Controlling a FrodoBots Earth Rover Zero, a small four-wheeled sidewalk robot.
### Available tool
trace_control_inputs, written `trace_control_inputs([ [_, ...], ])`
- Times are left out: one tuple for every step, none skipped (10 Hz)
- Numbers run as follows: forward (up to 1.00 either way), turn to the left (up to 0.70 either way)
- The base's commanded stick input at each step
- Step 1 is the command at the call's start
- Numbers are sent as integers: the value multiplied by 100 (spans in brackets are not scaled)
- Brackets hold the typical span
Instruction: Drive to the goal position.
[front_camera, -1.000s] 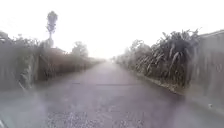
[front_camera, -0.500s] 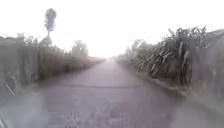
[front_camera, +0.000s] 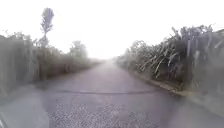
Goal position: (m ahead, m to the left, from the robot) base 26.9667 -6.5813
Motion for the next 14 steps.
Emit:
trace_control_inputs([
  [70,0],
  [70,0],
  [70,0],
  [70,0],
  [70,0],
  [70,0],
  [70,0],
  [70,0],
  [70,0],
  [70,0],
  [70,0],
  [70,0],
  [70,0],
  [70,0],
])
